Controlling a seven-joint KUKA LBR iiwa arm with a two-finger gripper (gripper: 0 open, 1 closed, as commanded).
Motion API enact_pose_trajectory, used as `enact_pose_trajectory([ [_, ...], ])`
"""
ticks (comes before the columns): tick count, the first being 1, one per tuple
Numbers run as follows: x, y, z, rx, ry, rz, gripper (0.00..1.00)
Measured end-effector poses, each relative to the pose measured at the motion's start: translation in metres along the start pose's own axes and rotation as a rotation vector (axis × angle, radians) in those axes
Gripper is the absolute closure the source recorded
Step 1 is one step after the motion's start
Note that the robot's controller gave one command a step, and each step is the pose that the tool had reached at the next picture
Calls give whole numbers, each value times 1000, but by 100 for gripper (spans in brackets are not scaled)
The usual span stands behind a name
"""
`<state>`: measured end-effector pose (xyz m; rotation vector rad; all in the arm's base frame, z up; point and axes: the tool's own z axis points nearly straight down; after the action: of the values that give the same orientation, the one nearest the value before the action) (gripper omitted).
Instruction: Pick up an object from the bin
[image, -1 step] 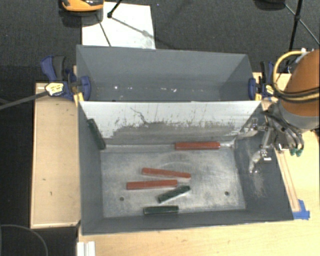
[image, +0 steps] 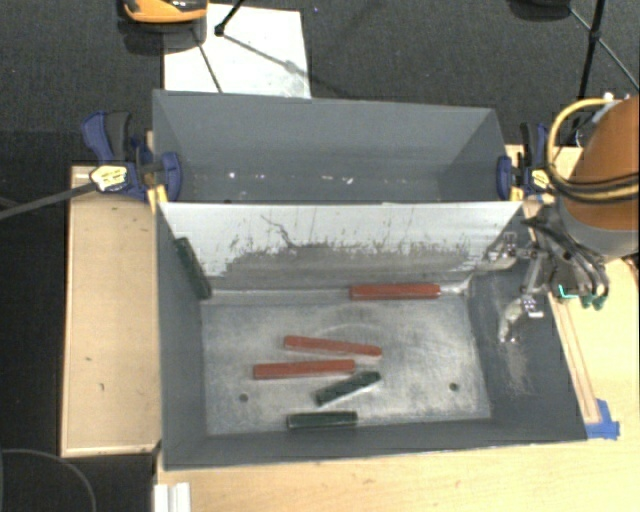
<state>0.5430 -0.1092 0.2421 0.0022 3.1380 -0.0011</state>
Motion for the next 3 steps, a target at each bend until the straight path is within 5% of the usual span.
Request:
enact_pose_trajectory([
  [1, 10, 19, 50, 1, -6, -30, 0],
  [2, 13, 56, 70, -1, 5, 98, 0],
  [3, 32, 57, 120, -1, -5, 79, 0],
])
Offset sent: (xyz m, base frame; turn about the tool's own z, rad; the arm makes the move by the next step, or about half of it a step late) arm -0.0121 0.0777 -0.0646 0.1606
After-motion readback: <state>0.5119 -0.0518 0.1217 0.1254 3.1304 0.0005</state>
